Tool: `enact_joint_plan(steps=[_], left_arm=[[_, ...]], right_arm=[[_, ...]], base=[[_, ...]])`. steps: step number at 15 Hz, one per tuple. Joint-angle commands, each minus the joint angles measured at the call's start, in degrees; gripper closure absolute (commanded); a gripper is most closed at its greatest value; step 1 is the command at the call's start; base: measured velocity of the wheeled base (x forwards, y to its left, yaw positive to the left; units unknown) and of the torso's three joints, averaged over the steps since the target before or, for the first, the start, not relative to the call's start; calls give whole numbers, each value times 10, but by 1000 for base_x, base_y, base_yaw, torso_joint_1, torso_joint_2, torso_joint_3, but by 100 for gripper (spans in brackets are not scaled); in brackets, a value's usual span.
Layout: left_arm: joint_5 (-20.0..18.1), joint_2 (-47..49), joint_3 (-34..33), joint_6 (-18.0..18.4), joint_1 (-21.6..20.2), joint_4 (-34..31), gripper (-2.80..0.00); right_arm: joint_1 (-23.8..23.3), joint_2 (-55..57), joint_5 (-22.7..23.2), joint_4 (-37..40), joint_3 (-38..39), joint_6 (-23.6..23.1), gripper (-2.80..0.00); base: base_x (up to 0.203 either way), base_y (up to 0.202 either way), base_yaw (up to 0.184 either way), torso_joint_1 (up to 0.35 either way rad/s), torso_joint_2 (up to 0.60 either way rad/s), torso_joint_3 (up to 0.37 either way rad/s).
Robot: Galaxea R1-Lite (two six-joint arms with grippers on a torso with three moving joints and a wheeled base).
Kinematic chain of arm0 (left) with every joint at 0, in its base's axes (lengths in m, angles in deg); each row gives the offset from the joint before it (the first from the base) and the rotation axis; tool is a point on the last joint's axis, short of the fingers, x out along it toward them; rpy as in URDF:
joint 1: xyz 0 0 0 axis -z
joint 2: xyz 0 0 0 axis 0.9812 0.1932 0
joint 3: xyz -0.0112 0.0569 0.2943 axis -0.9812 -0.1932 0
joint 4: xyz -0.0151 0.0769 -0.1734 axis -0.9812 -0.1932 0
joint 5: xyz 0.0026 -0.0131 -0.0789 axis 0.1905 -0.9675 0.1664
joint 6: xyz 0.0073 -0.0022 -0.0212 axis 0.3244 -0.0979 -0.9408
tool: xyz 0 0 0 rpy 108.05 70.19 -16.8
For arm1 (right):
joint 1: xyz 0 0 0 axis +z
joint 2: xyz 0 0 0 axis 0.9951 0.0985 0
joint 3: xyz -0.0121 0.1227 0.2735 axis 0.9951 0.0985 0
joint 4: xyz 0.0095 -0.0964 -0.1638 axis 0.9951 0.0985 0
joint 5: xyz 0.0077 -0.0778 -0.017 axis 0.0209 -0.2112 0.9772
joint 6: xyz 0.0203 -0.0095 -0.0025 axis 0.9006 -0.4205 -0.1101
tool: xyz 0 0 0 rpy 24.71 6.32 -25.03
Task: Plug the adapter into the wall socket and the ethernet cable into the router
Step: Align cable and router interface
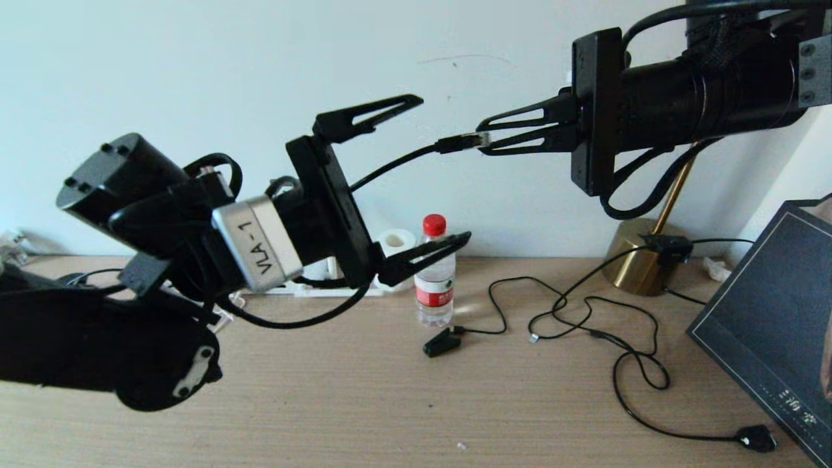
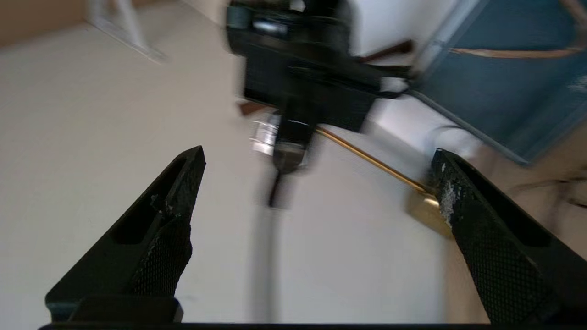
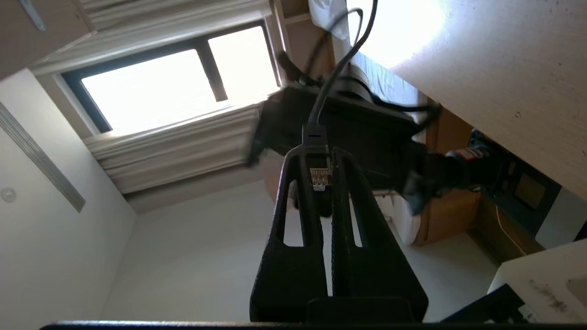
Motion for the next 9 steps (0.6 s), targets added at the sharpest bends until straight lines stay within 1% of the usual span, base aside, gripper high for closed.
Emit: enact_joint_plan(steps=[1, 6, 9], left_arm=[[-2, -9, 17, 2, 1, 4, -280], [0, -13, 16, 3, -2, 3, -280], [0, -11, 10, 4, 0, 3, -280]], right_arm=[[5, -13, 4, 1, 11, 4, 0], [8, -33, 1, 7, 50, -1, 0], [8, -40, 1, 8, 56, -2, 0]], base=[[0, 0, 0, 0, 0, 0], [0, 0, 0, 0, 0, 0], [0, 0, 0, 0, 0, 0]])
